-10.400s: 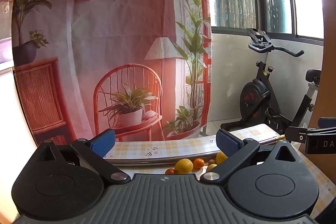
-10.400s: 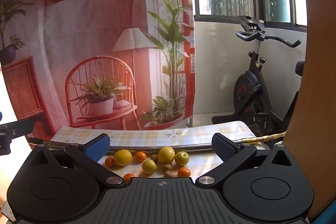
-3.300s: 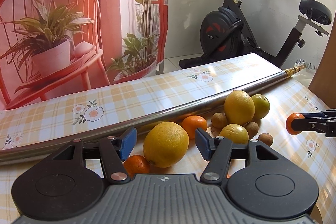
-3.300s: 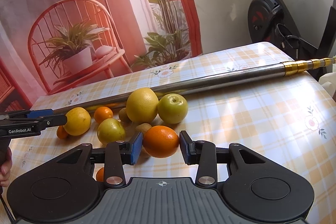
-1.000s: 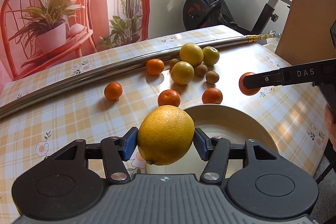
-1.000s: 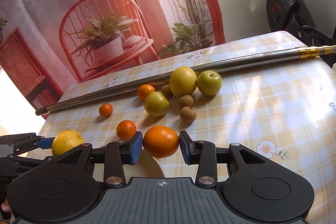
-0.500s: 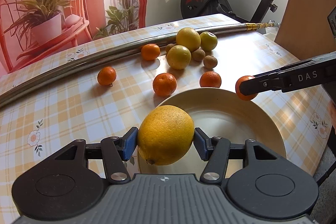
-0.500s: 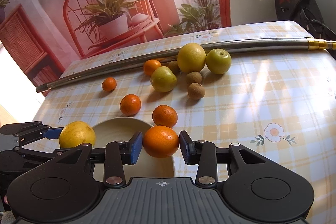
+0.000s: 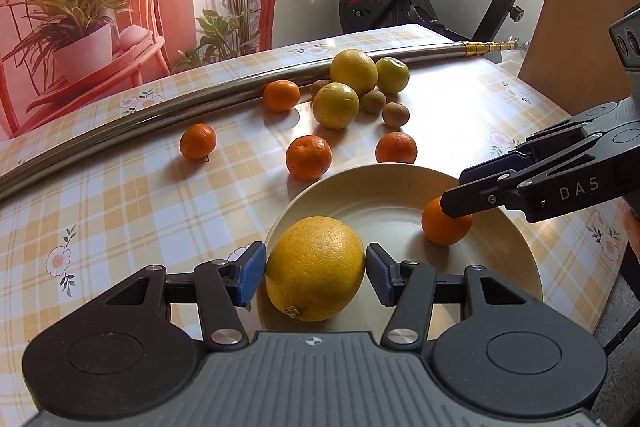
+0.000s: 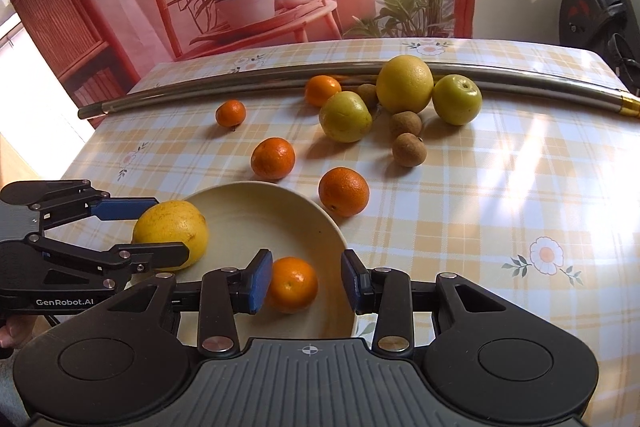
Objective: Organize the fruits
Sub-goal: 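Lower the lemon and orange onto the plate and open both tools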
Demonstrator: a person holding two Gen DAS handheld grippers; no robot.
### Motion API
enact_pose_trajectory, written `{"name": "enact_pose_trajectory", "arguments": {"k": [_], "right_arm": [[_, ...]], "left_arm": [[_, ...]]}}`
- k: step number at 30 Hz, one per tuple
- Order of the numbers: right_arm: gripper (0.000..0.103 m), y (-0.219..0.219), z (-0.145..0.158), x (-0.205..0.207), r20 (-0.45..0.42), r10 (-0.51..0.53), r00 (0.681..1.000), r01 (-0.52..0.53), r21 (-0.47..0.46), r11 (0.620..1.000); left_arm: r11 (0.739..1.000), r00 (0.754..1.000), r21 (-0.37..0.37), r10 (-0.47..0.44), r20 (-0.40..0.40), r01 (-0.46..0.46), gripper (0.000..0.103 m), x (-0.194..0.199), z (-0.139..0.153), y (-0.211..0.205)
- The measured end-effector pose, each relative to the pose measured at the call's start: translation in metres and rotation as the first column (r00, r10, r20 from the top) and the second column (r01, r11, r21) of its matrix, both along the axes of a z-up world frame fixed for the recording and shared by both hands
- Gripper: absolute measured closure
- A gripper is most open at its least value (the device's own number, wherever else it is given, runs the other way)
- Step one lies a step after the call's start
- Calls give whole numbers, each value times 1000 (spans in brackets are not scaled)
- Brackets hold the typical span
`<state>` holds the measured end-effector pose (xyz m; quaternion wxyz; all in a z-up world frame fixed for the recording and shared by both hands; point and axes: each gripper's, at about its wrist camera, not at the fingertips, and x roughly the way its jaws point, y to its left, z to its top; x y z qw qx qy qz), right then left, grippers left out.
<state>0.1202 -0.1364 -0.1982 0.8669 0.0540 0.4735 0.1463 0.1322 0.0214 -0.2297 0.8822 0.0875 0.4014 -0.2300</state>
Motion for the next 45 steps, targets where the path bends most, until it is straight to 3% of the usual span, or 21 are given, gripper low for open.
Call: {"name": "enact_pose_trajectory", "arguments": {"k": [15,24,27,32,38,43,45], "right_arm": [[64,14,-10,-2,-50,51,997,-51,1,999],[68,5,-12,-2,-58,-3,998,1,-35,999],[66,5,-12,-3,-54,-4,999,2,-38,999],[62,7,-6,-6,-31,7,999,-8,-20,1000],[44,3,6,-9,32,-12,999,11,5,1000],[28,-10,21,-12,137,-88,987,85,29,996],[16,-16,26,-14,186,-126,975,121,38,992]], "left_arm": [[1000,1000,4,19,2,-19,44,-3,1,2],[999,999,-28,42,7,-42,41,-2,4,7],[997,998,-55,56,2,-56,37,-1,6,12],[989,995,-109,97,5,-96,17,1,15,21],[969,975,-139,214,56,-204,8,6,33,35],[925,935,-206,343,94,-319,7,13,47,53],[906,917,-234,384,104,-353,7,15,51,61]]}}
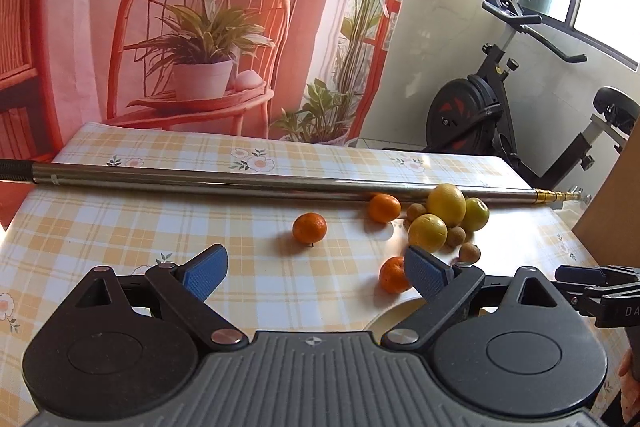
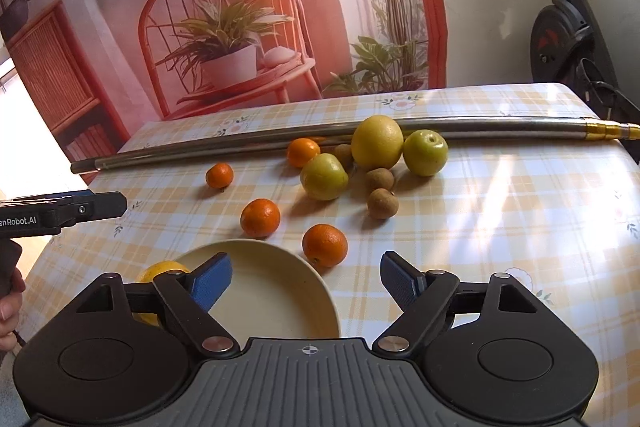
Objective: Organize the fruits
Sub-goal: 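Withdraw both tools from the plate back toward the remaining fruit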
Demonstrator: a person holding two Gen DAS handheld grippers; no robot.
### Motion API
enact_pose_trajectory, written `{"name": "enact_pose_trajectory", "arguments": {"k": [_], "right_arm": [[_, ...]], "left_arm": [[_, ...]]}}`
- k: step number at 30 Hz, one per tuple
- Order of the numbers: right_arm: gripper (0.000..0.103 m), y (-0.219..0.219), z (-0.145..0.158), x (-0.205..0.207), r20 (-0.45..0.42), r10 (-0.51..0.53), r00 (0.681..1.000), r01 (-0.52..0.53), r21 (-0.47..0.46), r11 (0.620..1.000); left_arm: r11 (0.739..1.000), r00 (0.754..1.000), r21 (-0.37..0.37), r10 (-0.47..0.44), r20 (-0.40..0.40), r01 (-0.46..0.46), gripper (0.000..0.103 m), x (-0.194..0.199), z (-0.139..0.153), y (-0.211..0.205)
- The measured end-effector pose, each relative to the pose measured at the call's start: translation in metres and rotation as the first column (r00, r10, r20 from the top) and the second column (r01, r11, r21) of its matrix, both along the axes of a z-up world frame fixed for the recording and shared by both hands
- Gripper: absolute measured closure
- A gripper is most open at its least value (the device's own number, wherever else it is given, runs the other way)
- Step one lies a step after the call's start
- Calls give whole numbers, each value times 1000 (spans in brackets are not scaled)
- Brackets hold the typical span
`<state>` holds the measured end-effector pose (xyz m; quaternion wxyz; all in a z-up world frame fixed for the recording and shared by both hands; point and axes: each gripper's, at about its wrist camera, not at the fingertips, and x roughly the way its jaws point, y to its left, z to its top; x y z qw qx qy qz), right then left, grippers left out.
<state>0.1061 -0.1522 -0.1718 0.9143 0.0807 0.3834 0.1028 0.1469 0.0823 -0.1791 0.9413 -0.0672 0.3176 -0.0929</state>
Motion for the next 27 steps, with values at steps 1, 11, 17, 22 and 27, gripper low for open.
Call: {"name": "enact_pose_trajectory", "arguments": {"k": [1,11,17,22,27], "right_arm": [[14,-3,2,-1,23,-18,1000,18,3,1000],[6,-28,9,-13,209,-177,962,170,51,984],[5,-35,5,-15,267,-202,942,195,54,979],[2,-38,6,-16,298,-227,927,234,12,972],[0,-36,5,-12,271,-213,939,228,-23,974]], "left_arm": [[1000,1000,-11,25,10,-24,7,1,2,4],[993,987,-22,116,113,-114,7,3,8,21],[995,985,-29,99,144,-95,7,-2,3,27],[997,985,7,76,155,-78,7,-4,3,19],[996,990,62,51,130,-60,7,-1,4,11]]}}
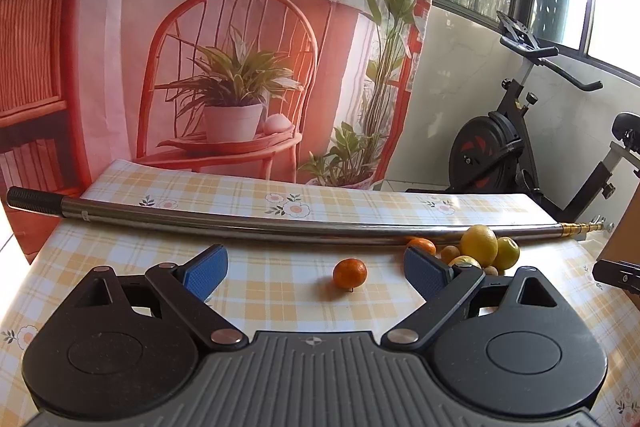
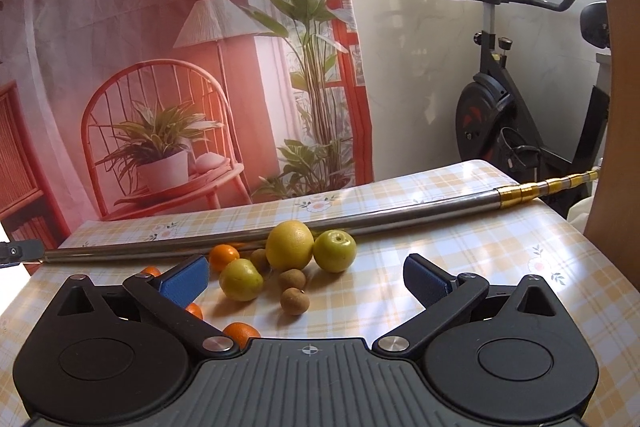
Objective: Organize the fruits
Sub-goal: 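Withdraw both tools from the plate back toward the remaining fruit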
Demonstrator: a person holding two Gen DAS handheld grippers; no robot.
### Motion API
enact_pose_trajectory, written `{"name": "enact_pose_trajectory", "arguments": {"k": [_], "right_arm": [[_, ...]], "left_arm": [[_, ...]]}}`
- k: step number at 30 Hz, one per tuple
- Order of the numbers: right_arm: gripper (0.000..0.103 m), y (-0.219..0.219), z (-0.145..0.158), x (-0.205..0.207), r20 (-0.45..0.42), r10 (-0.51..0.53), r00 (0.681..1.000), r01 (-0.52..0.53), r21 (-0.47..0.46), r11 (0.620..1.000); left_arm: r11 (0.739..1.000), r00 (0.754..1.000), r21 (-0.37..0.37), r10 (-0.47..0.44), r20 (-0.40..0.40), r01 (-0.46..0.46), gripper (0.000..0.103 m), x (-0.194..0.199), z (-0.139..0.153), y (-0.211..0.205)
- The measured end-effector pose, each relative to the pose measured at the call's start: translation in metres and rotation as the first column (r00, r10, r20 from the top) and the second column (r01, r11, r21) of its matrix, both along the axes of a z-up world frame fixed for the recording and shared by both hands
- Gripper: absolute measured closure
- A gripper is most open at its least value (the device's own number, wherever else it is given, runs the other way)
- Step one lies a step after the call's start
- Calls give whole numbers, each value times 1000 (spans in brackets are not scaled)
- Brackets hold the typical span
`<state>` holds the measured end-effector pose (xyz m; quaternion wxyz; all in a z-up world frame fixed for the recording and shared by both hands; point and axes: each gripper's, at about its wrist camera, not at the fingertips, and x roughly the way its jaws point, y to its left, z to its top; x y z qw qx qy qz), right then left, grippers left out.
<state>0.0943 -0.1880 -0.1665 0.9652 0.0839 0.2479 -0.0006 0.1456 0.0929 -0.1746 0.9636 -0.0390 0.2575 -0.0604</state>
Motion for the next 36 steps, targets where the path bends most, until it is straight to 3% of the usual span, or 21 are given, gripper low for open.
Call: {"name": "enact_pose_trajectory", "arguments": {"k": [5,9,11,23,28,32,36], "right_arm": [[0,4,-3,5,-53,9,999,-10,-13,1000],[0,8,-4,10,-84,9,996,-13,-50,999],[0,10,-4,11,-87,10,996,-15,-64,998],[0,6,-5,29,-124,68,990,-71,-22,997],[0,-4,-8,36,-142,68,988,-64,35,997],[0,-9,-8,38,-140,66,988,-60,43,997],[0,-14,-11,42,-140,65,988,-57,61,997]], "left_arm": [[997,999,65,-45,-30,47,3,7,2,-8],[998,996,-50,-28,-87,24,3,19,-2,7],[997,998,-72,8,-67,-13,1,19,-2,13],[992,999,122,37,-28,-34,0,38,-3,-14],[993,998,117,28,-65,-20,1,54,-14,-13],[992,998,126,5,-70,4,13,61,-21,-15],[993,992,98,-55,-116,67,12,70,-30,-17]]}}
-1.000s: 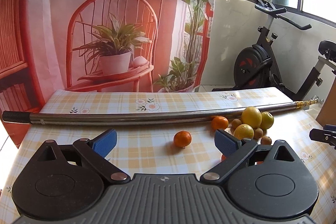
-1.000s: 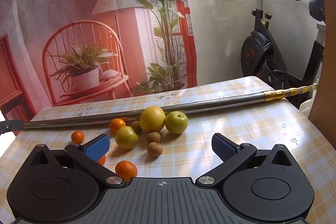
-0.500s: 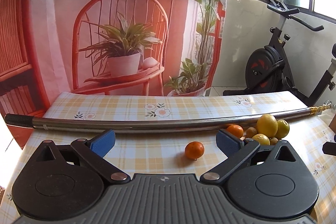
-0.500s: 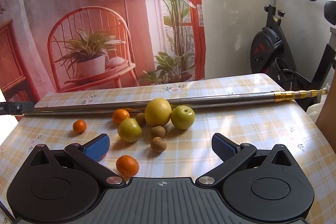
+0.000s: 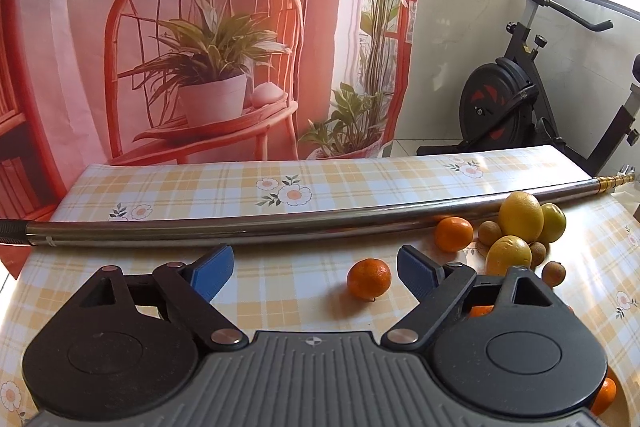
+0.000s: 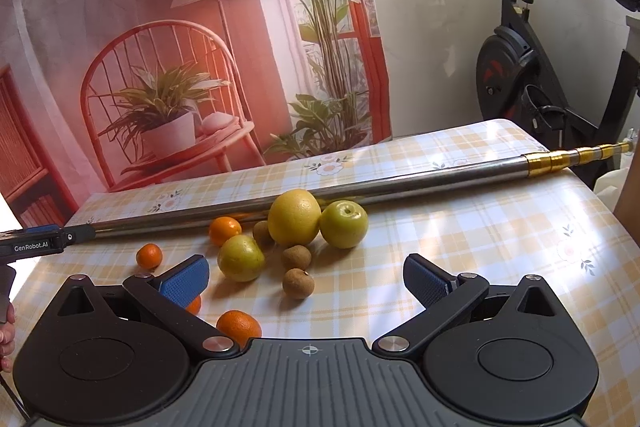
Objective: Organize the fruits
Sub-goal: 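Withdraw both tools from the plate back toward the remaining fruit, then grasp a mandarin orange with the left tool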
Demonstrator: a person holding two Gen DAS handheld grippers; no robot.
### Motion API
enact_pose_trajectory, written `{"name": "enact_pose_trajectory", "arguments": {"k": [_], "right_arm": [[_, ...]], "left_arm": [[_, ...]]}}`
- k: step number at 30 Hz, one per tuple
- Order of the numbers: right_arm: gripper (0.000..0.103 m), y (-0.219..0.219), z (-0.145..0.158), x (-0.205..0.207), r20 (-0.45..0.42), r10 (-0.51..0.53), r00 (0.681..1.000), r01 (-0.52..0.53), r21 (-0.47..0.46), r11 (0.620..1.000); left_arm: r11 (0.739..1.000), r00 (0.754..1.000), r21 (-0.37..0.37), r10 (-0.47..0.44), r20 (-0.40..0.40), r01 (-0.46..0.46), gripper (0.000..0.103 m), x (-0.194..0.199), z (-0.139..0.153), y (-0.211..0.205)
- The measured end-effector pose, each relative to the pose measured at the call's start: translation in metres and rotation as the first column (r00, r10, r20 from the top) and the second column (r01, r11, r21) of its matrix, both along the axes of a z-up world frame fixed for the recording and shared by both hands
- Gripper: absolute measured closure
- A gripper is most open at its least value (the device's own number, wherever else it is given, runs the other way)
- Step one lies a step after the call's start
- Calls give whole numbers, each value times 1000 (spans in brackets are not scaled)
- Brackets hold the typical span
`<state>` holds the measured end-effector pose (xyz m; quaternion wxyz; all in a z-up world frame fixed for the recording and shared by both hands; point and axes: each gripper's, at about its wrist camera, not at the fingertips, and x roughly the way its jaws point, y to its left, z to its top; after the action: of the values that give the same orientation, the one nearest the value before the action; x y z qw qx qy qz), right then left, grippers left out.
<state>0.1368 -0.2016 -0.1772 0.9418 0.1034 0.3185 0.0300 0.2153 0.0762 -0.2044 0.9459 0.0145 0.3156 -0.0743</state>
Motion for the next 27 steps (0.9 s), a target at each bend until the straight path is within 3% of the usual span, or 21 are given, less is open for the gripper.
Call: {"name": "enact_pose_trajectory", "arguments": {"k": [6,12,15,18,22,27], "right_arm": [[0,-1,-2,5,4,-9,1000,9,10,1000],[0,-2,-5,12,-7,-10,1000,10,12,1000],[0,-4,-8,15,-10,-16,1000,17,25,1000],[0,-5,-10,18,-18,-12,1000,13,35,999],[0,-6,-12,21,-23,-9,1000,9,35,999],[0,-7,-16,24,-29,-12,1000,13,39,999]], "left_arm": [[995,994,10,-95,-55,96,13,13,-13,-9],[992,991,46,-118,-55,120,20,24,-22,-21],[989,986,-10,-146,-76,146,29,32,-27,-20],[991,987,-11,-136,-81,136,32,38,-32,-18],[987,981,-24,-160,-106,158,45,44,-40,-18],[982,973,-3,-190,-130,191,46,48,-48,-24]]}}
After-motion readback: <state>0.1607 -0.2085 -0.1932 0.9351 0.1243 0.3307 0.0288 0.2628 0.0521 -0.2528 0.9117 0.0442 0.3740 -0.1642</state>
